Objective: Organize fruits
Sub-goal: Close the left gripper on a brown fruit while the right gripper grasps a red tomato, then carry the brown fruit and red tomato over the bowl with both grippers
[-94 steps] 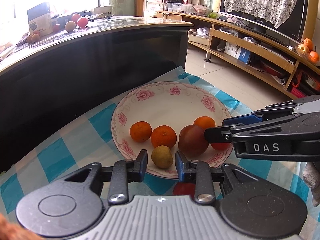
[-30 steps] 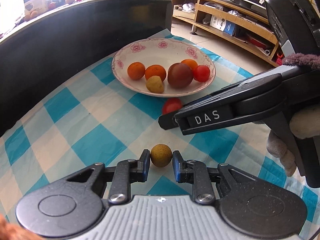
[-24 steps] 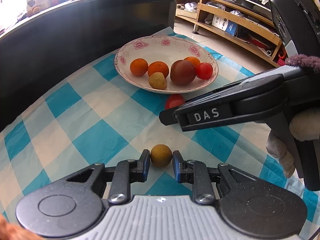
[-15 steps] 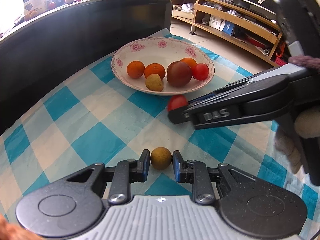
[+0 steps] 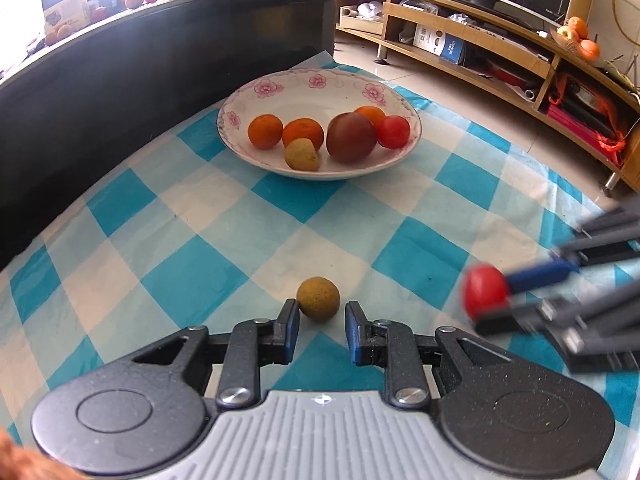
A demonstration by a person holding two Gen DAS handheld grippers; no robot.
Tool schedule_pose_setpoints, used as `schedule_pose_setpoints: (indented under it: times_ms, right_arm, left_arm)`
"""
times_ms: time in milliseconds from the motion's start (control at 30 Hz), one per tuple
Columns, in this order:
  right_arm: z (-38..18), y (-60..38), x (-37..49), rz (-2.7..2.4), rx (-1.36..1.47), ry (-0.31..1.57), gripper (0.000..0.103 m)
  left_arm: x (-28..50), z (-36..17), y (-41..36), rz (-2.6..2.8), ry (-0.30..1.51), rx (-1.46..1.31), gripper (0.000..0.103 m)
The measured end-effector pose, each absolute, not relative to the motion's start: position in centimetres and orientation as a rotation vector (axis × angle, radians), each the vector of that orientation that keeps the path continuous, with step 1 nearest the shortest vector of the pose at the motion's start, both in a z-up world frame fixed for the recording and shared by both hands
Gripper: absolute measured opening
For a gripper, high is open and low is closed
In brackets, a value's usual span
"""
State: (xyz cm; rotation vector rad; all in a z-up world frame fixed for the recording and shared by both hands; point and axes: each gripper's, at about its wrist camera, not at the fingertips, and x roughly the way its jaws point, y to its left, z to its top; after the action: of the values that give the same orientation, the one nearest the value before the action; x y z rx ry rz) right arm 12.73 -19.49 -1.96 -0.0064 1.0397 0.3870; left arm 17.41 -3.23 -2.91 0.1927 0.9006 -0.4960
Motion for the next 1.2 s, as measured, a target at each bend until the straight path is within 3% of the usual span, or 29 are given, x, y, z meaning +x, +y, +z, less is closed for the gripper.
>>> schedule_pose_setpoints:
  times_ms: [367, 900, 1200]
  right_arm:
    - [-2.9, -20.7, 10.1, 0.321, 0.035, 1.056, 0.025]
    - [-3.0, -20.2, 9.1, 0.406, -0.08, 1.046, 0.025]
    - [-3.2, -19.8, 9.4, 0.4, -0.101, 1.042, 0.03]
  left_arm:
    - [17.4, -3.6, -4.4, -0.45, 0.873, 0.236, 0.033]
    - [9.5, -3.1, -5.8, -0.493, 0.939, 0.293, 0.033]
    - [9.3, -3.4, -4.9, -0.523, 0.93, 0.255, 0.035]
